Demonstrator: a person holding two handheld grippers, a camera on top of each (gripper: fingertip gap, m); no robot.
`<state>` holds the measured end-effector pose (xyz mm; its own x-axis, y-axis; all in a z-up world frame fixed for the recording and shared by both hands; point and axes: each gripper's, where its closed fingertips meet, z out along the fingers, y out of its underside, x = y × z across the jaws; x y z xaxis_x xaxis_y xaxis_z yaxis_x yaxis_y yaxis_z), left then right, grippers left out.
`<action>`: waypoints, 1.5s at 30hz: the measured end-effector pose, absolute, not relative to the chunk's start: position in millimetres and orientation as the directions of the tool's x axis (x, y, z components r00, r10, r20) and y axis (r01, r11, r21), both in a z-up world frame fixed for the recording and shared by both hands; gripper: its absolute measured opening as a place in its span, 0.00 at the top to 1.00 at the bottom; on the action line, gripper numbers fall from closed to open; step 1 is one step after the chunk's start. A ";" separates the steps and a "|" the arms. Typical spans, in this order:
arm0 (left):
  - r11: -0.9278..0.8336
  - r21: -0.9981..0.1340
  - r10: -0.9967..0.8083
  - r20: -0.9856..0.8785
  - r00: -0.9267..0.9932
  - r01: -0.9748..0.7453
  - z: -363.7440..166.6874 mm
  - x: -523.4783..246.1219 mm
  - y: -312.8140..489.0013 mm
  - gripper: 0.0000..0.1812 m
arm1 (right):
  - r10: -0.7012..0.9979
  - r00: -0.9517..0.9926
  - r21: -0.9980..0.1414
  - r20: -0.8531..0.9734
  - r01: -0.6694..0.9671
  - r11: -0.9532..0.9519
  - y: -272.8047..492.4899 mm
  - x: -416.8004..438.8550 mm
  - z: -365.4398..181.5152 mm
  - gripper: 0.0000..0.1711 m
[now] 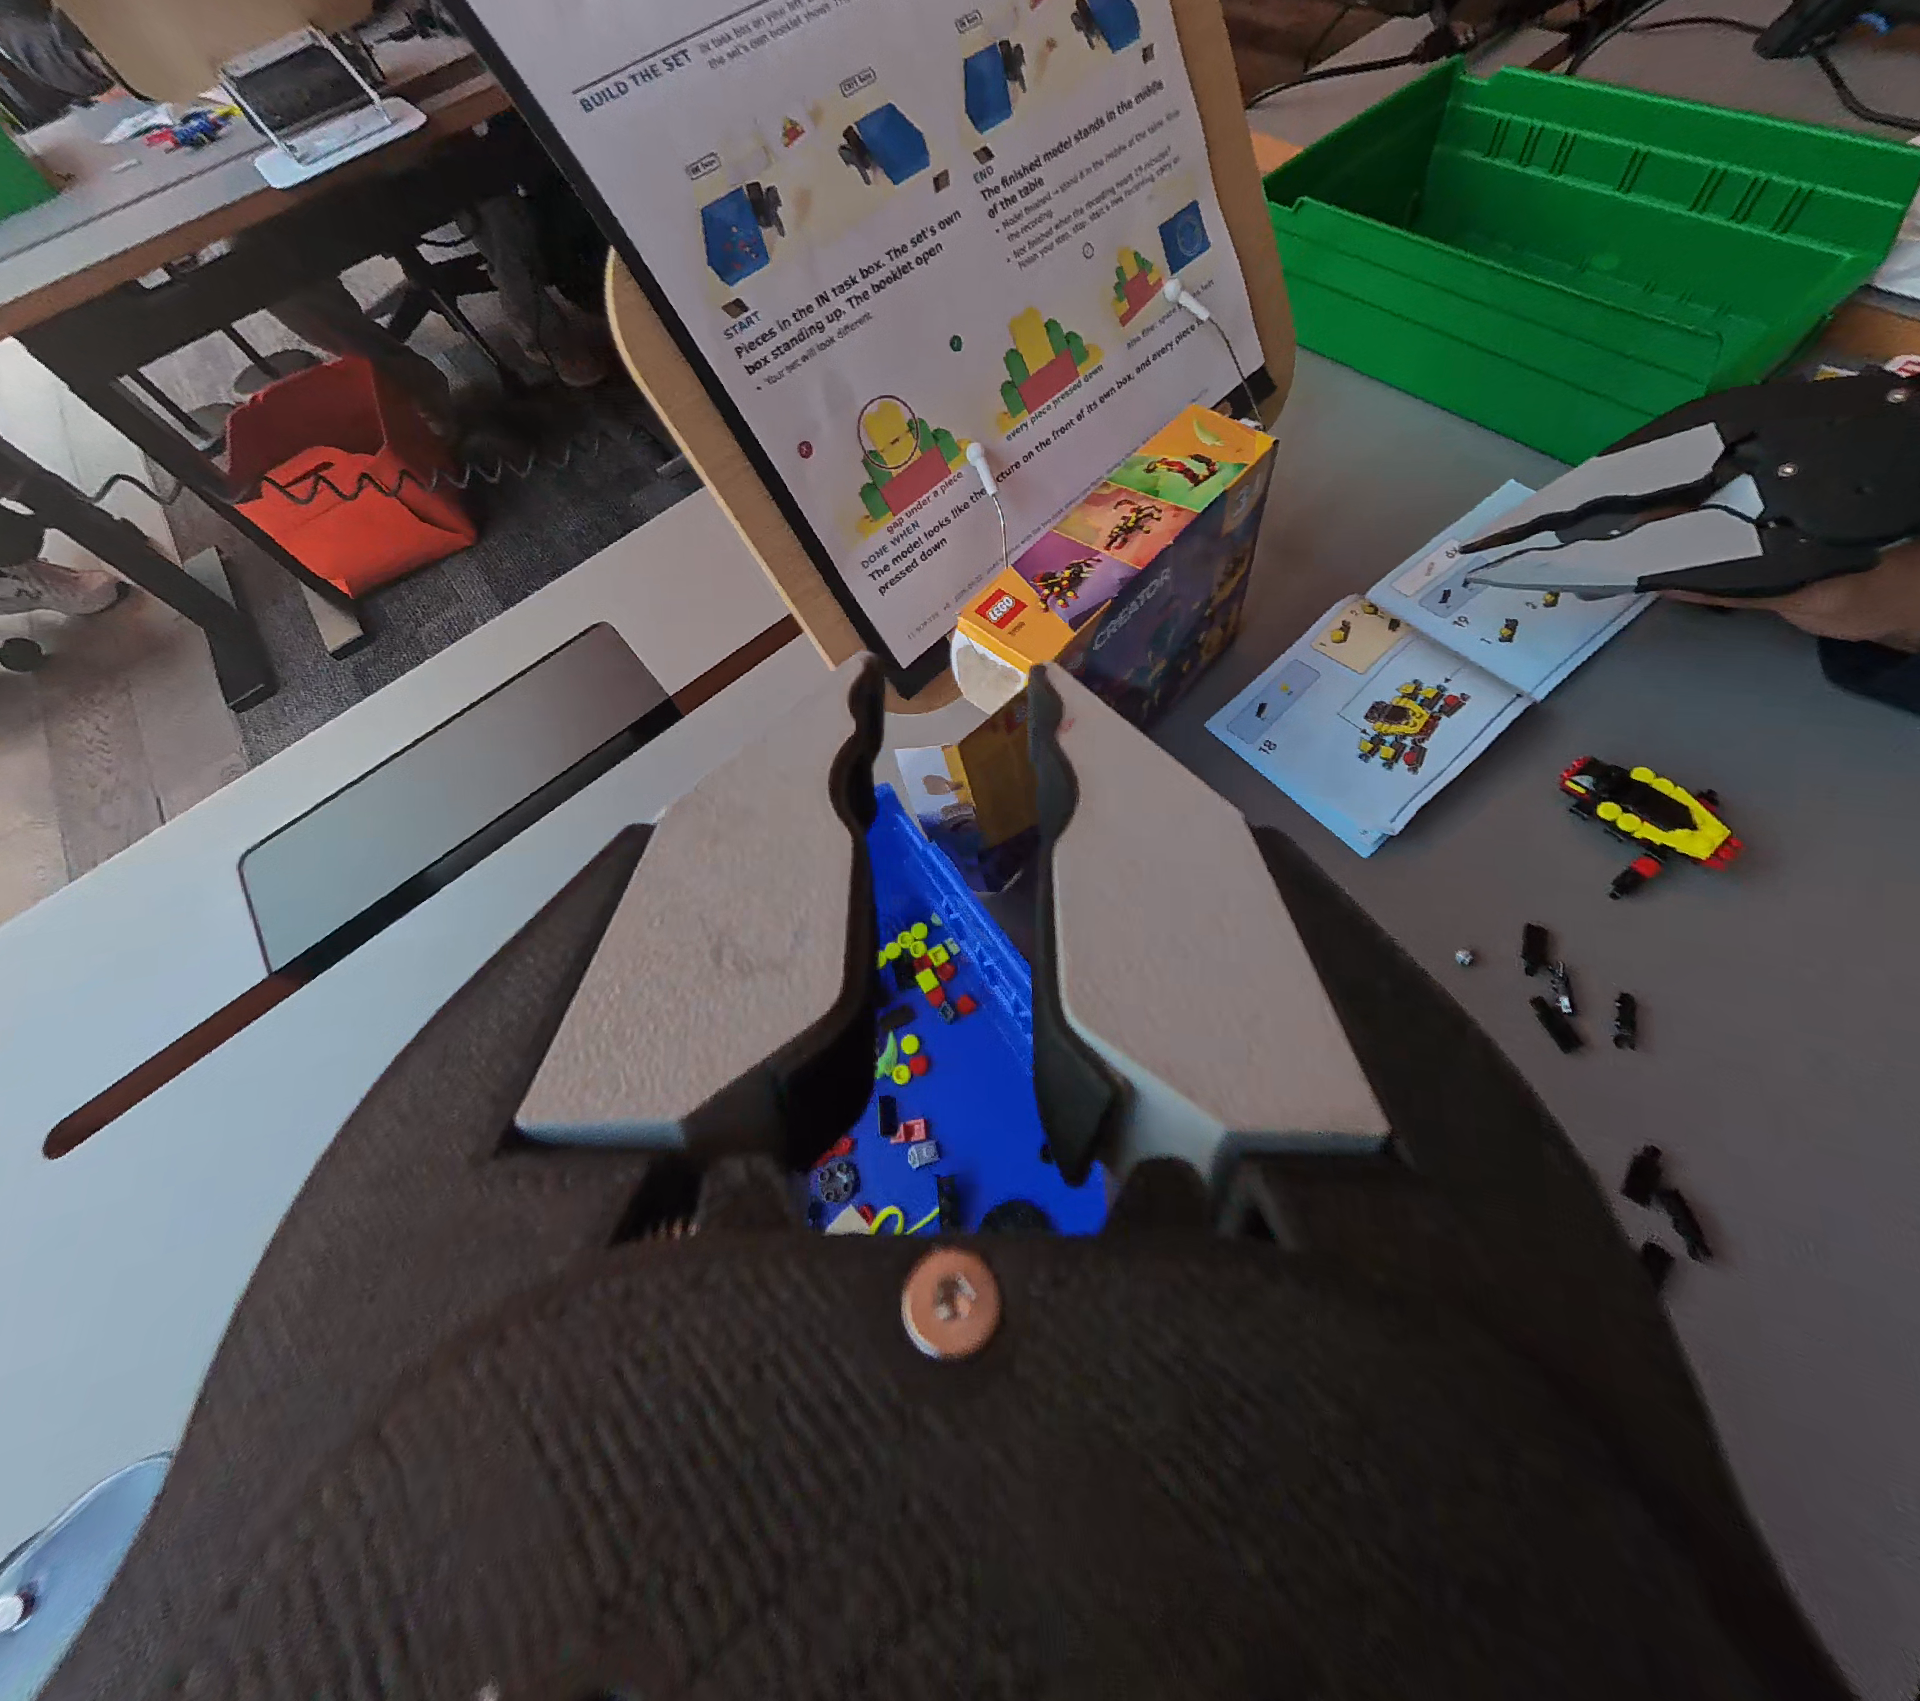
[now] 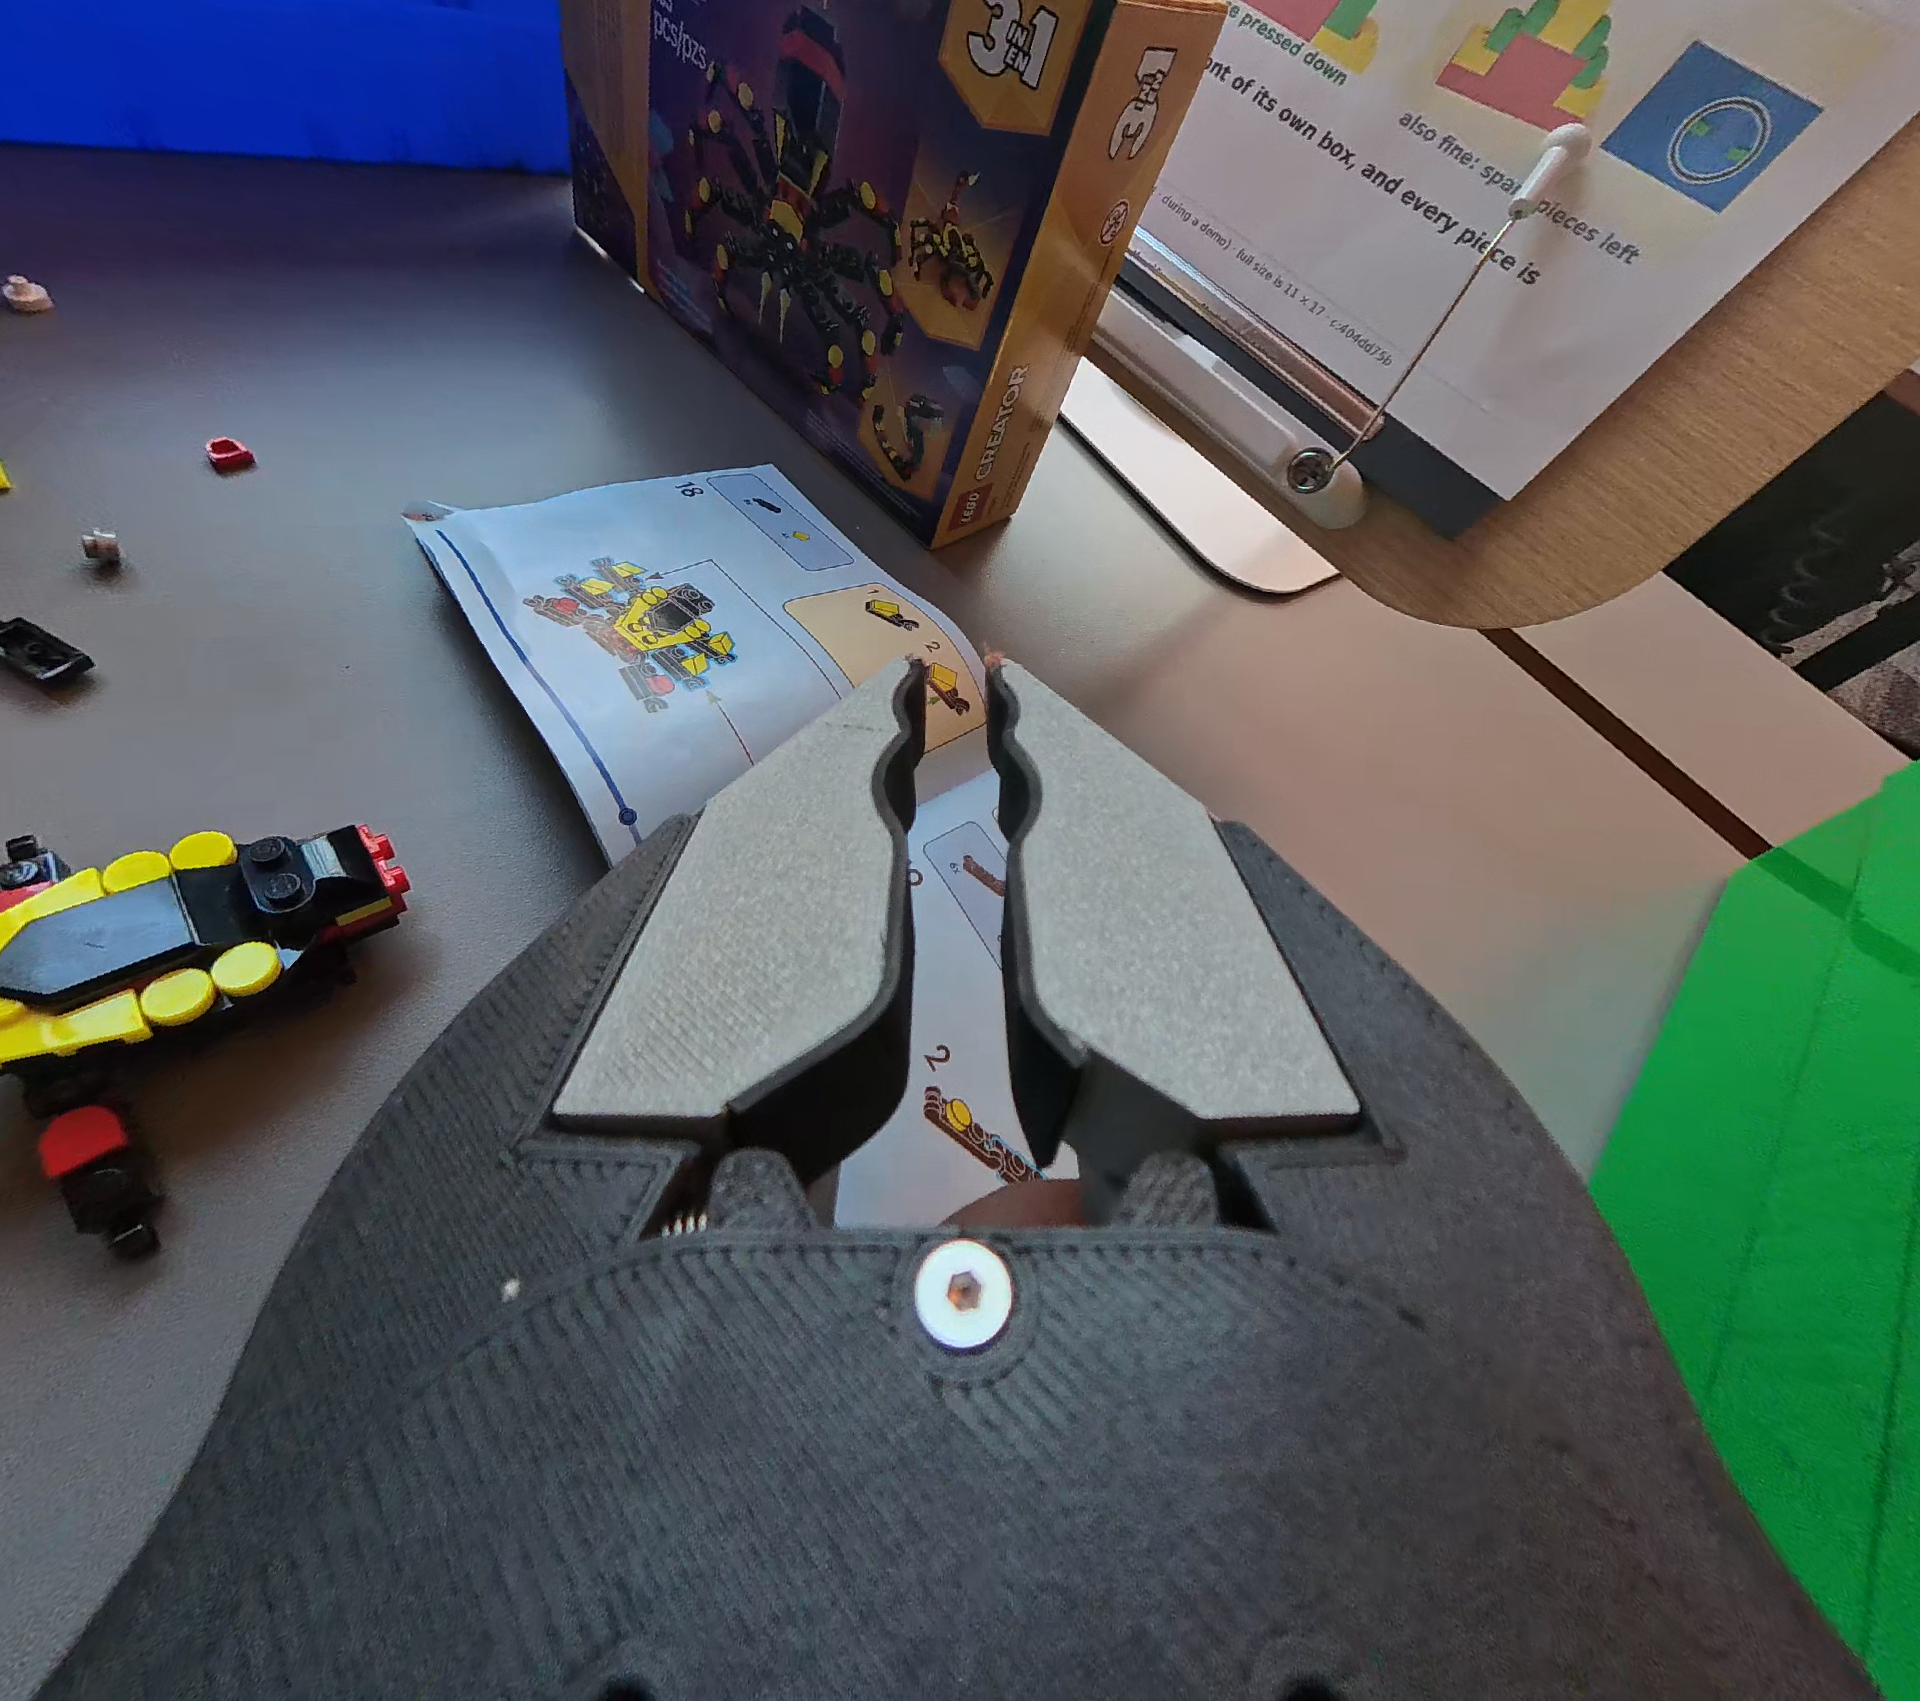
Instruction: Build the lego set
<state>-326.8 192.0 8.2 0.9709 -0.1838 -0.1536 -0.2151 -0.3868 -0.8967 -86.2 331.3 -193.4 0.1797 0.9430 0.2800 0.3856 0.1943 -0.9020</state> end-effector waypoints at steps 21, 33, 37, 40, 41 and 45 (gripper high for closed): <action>-0.376 -0.912 0.019 -0.183 0.983 -0.163 22.4 -395.9 162.8 0.89 | 0.943 0.186 -0.903 0.276 0.385 0.188 332.6 -85.5 -193.2 0.96; -0.413 -0.911 0.178 -0.104 0.978 -0.021 10.7 -454.0 140.1 0.82 | 0.945 0.185 -0.903 0.269 0.389 0.181 333.2 -85.5 -194.0 0.95; -0.403 -0.915 0.181 -0.089 0.980 -0.008 9.3 -457.6 142.8 0.81 | 0.946 0.186 -0.905 0.266 0.386 0.178 333.3 -85.3 -193.7 0.96; -0.424 -0.905 0.172 -0.085 0.981 -0.004 3.9 -455.6 144.6 0.79 | 0.947 0.186 -0.906 0.261 0.385 0.174 333.4 -85.3 -193.6 0.95; -0.443 -0.897 0.159 -0.070 0.985 0.008 -1.4 -453.3 145.3 0.77 | 0.948 0.186 -0.906 0.260 0.386 0.173 333.5 -85.3 -193.7 0.95; -0.526 -0.850 0.128 -0.045 0.991 0.029 -24.7 -451.2 149.2 0.75 | 0.950 0.183 -0.906 0.253 0.389 0.166 333.7 -85.6 -194.6 0.95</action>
